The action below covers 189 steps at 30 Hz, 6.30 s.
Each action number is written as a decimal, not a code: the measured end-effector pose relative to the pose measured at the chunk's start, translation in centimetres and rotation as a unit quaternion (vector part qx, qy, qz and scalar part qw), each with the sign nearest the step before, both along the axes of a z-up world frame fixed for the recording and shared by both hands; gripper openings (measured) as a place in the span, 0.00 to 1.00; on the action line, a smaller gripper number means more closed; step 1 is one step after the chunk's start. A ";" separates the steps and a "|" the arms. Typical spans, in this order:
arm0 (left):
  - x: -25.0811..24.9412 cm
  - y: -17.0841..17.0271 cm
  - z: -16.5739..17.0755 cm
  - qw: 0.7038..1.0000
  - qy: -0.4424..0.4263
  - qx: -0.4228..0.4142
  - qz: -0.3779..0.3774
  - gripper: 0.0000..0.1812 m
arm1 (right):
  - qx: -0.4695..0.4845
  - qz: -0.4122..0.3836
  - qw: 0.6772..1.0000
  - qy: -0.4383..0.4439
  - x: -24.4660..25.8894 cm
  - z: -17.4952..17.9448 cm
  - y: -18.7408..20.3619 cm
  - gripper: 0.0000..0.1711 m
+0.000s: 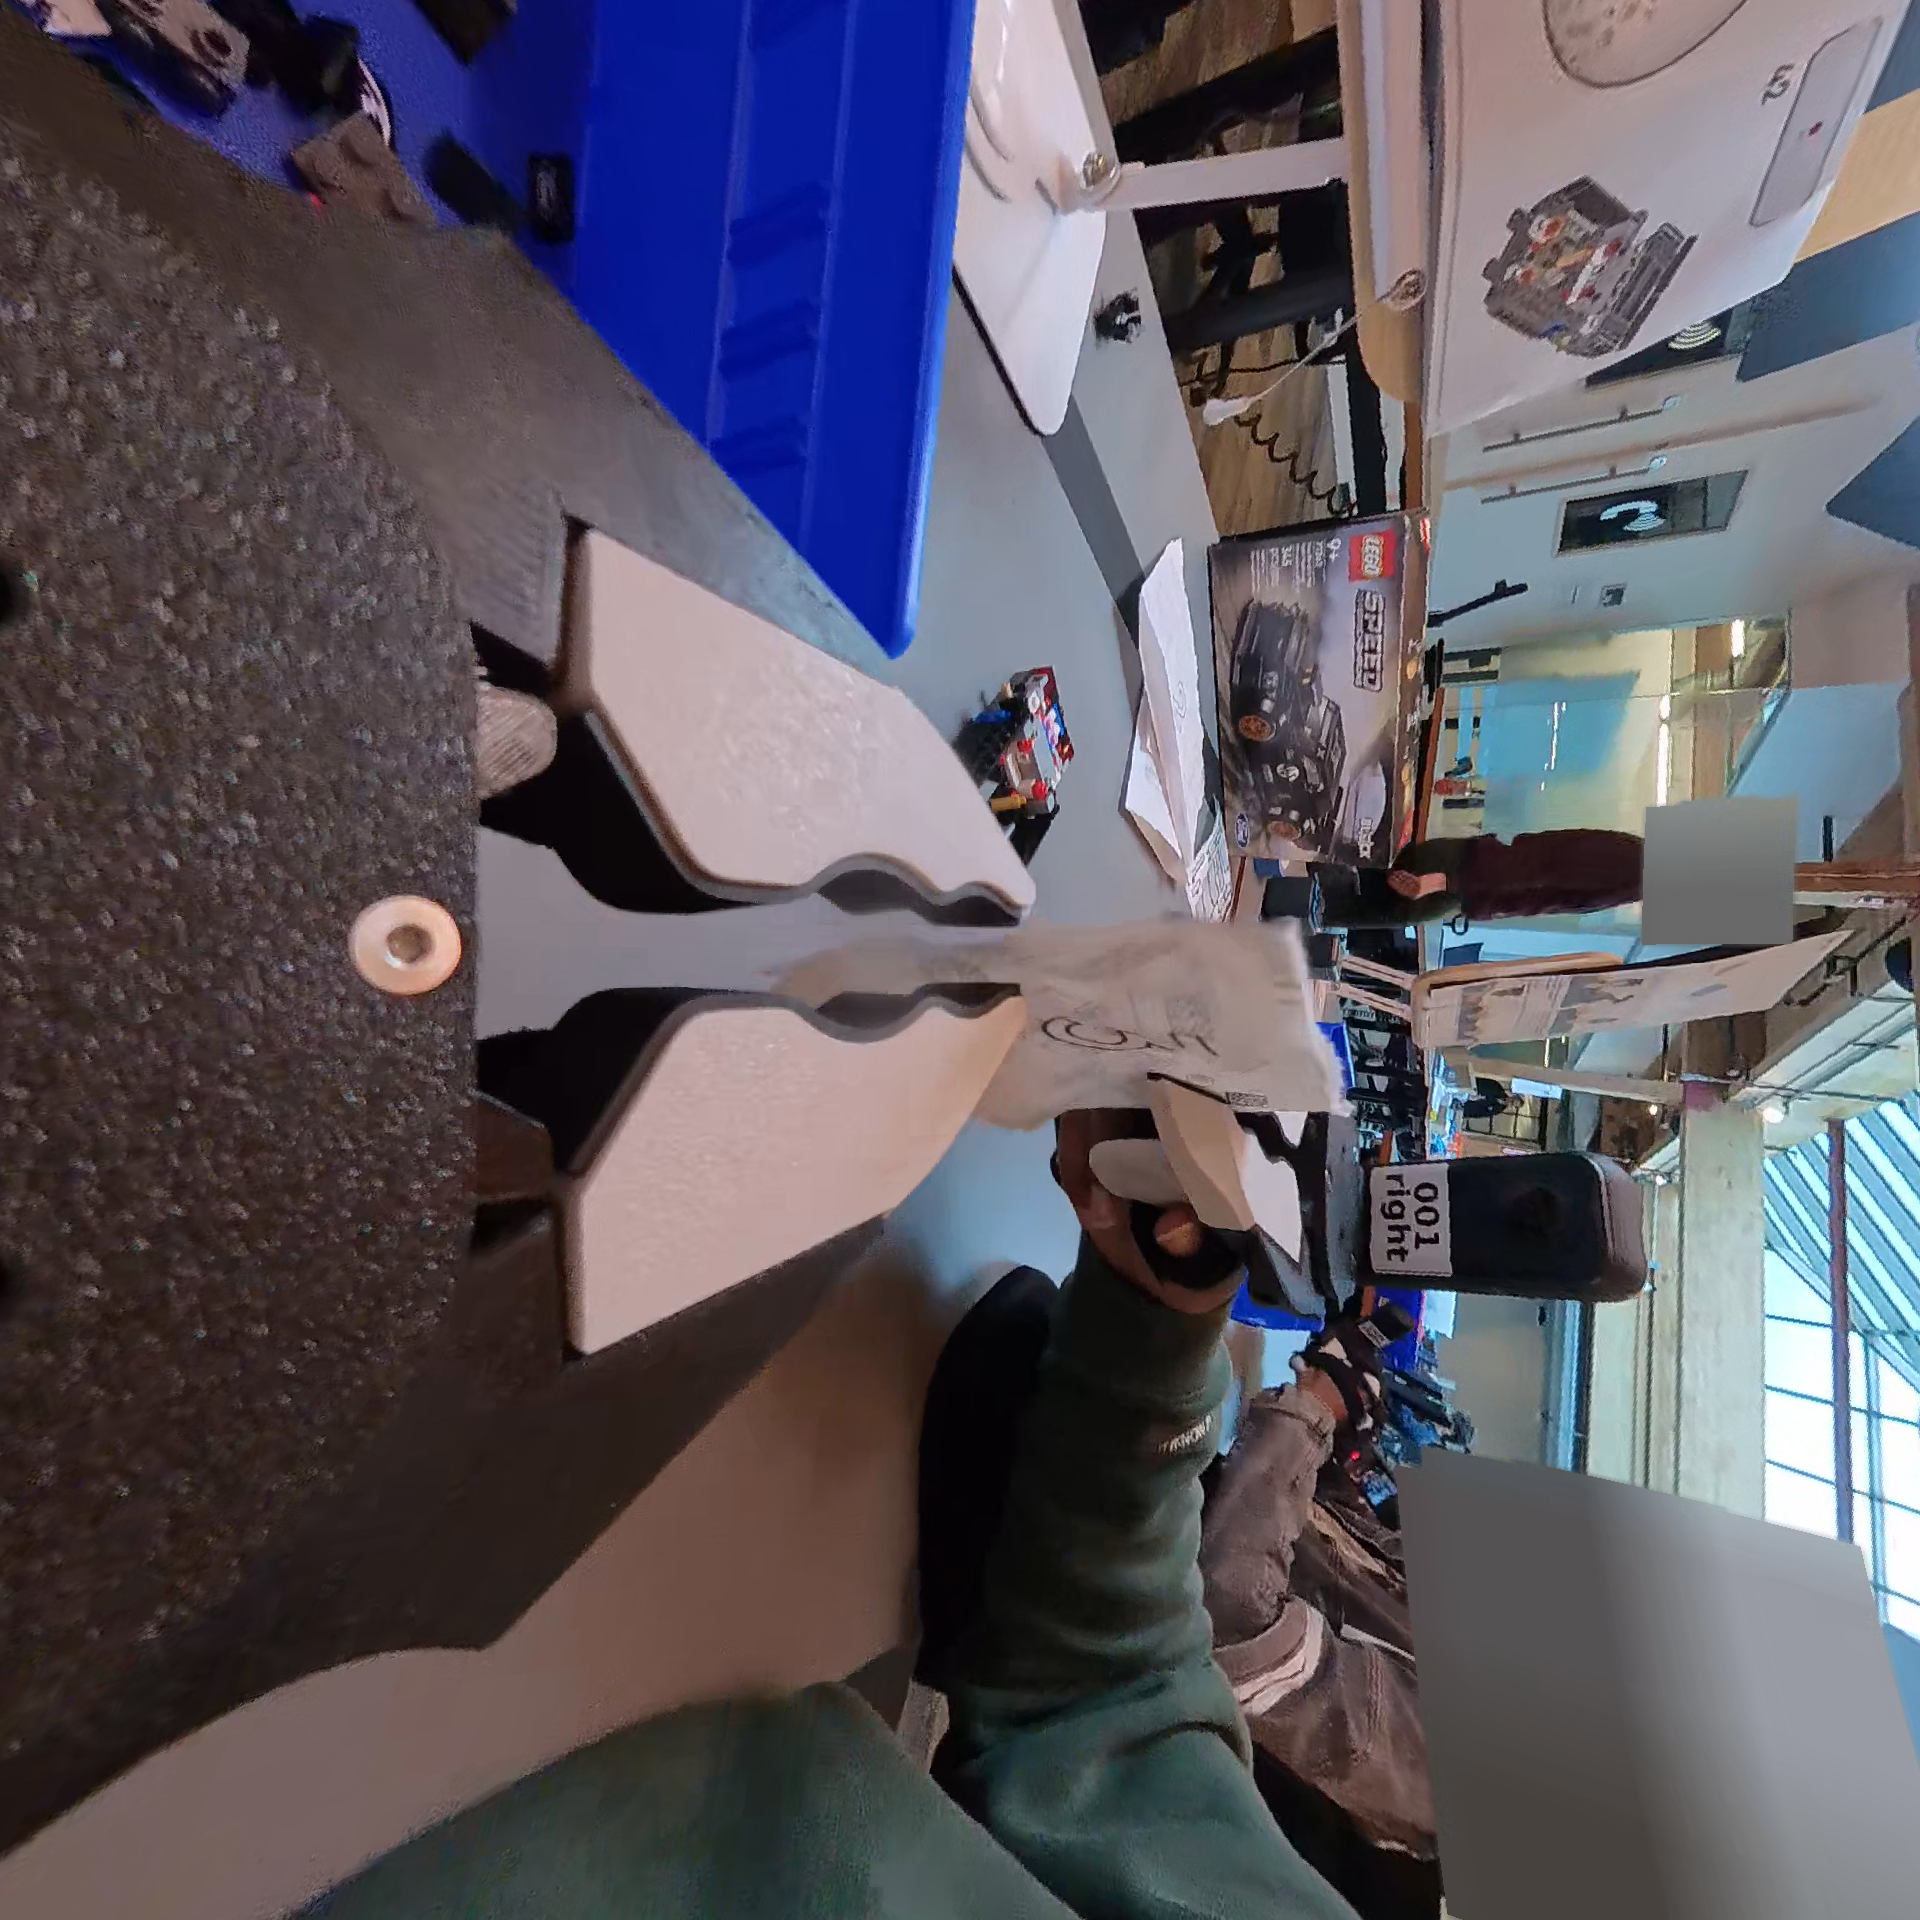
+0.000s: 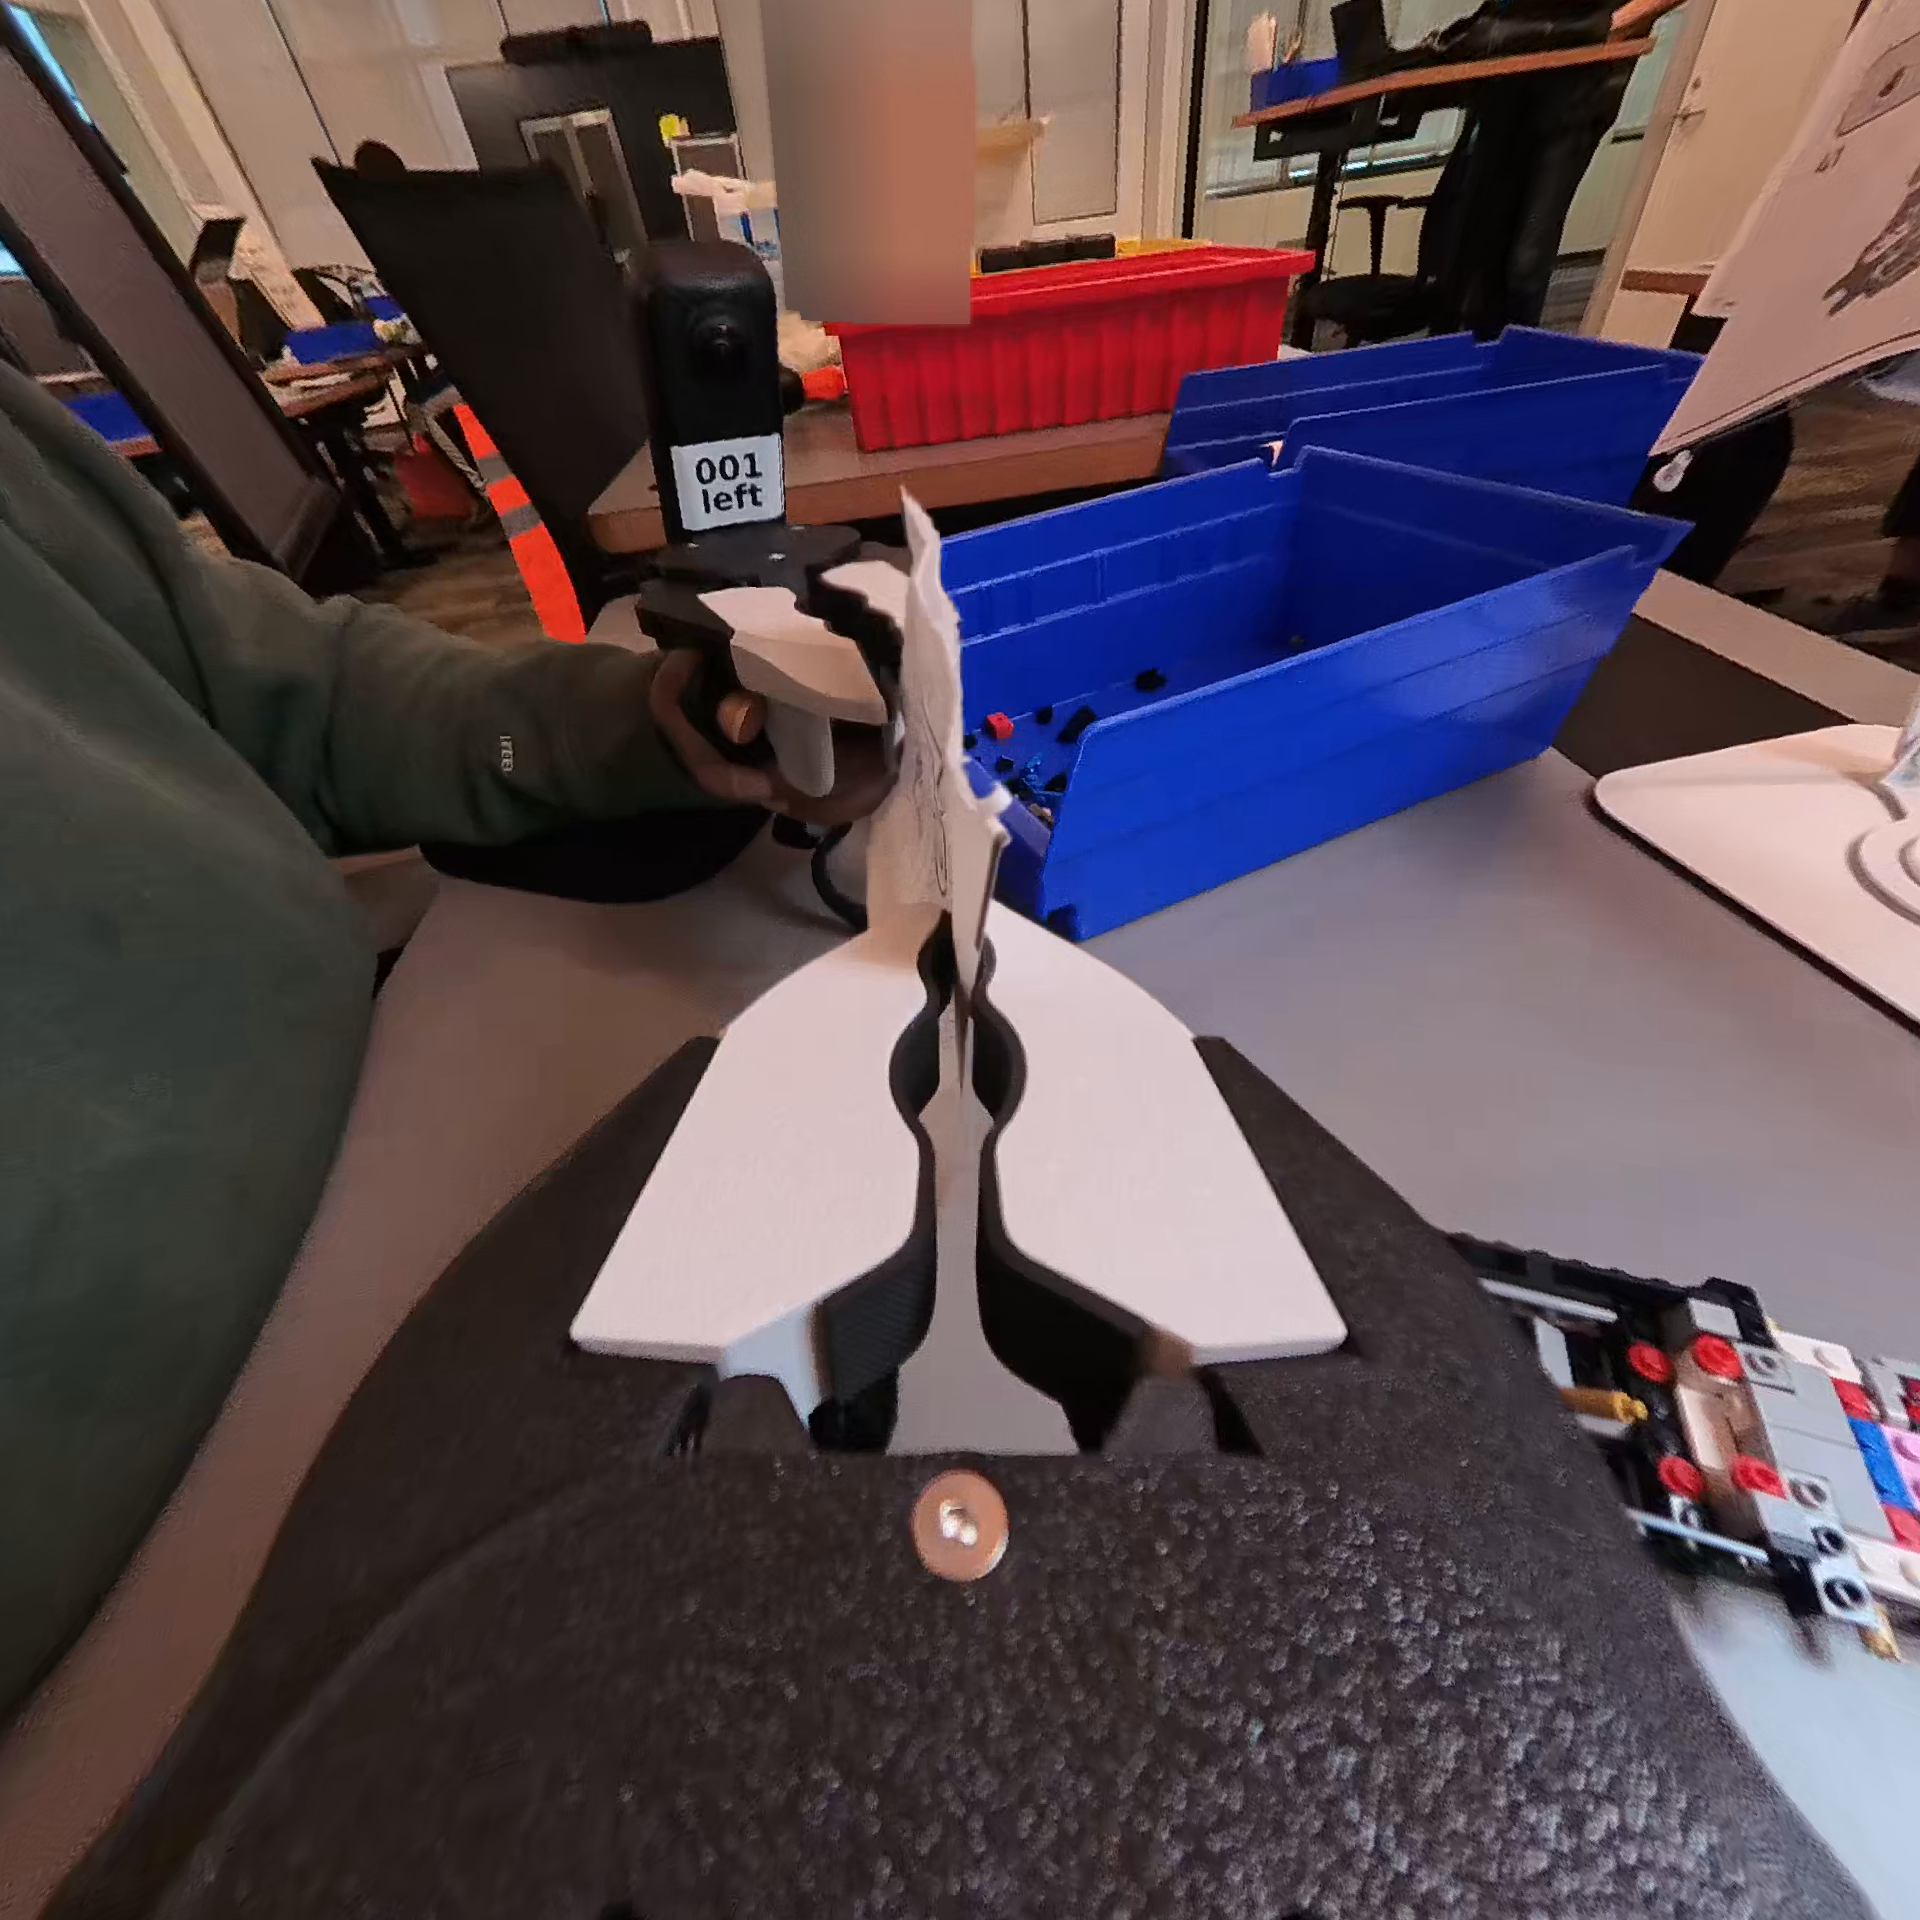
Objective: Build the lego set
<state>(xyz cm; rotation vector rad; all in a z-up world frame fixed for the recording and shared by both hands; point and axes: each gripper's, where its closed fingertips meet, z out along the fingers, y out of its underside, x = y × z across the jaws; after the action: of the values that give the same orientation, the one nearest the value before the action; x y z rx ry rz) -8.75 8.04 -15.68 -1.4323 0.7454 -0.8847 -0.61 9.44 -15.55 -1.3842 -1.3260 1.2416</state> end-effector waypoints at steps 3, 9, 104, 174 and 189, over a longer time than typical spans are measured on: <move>0.4 -0.3 -0.4 1.000 0.015 -0.003 -0.010 0.00 | -0.002 0.012 1.000 -0.006 0.3 -0.3 -0.4 0.00; 1.2 -1.0 -2.1 0.996 0.074 -0.031 -0.042 0.00 | 0.011 0.035 0.997 -0.072 1.0 -3.0 -0.8 0.00; 9.3 -10.0 -4.5 0.955 0.179 0.061 -0.230 0.06 | -0.240 0.351 0.891 -0.163 1.5 -6.3 -17.5 0.18; 6.2 -5.9 -3.8 0.973 0.085 -0.147 -0.159 0.04 | 0.103 0.034 0.981 -0.162 -0.8 -6.9 -9.1 0.15; 6.0 -10.6 -1.6 0.952 0.110 -0.079 -0.276 0.21 | 0.129 0.019 0.981 -0.143 -1.0 -5.9 -8.6 0.00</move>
<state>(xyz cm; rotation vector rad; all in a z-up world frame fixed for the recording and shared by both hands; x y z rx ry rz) -2.75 -2.51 -17.29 -1.5028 1.3083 -1.2435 -1.60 0.85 -21.43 -1.3900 -1.6519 0.8787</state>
